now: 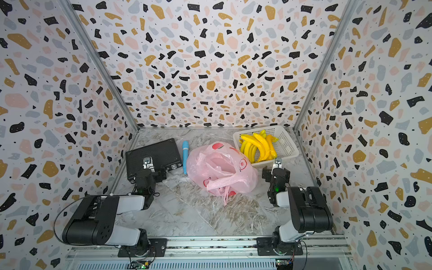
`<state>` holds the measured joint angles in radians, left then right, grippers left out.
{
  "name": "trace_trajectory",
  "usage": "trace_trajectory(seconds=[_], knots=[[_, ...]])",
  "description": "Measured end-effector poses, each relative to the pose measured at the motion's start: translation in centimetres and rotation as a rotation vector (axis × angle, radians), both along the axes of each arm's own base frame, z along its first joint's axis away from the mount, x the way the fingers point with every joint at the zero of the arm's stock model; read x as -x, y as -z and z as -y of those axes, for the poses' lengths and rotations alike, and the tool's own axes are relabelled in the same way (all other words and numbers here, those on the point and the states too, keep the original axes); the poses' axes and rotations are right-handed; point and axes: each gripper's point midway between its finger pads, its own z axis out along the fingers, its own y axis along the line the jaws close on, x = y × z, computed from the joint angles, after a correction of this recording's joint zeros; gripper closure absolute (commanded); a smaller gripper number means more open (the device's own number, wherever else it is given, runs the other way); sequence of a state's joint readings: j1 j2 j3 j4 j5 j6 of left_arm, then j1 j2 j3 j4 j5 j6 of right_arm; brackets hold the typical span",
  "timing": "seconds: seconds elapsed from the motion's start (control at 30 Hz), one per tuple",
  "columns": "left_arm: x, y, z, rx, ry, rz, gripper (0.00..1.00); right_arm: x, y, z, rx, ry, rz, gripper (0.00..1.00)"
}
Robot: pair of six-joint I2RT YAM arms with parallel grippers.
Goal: Place the banana into a plastic bag & tie a knot
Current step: Open the plastic bag from the plastic bag.
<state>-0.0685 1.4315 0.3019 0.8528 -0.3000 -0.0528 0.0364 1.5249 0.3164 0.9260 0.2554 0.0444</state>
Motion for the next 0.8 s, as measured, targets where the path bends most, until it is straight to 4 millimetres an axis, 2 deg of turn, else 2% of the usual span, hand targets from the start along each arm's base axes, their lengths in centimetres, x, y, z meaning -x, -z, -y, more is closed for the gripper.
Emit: trace_trajectory(seconds=[0.8], knots=[[-0.04, 0.0, 0.25, -0.004, 0.017, -0.002, 0.01, 0.0, -0.01, 0.01, 0.0, 0.0, 0.0, 0.0]])
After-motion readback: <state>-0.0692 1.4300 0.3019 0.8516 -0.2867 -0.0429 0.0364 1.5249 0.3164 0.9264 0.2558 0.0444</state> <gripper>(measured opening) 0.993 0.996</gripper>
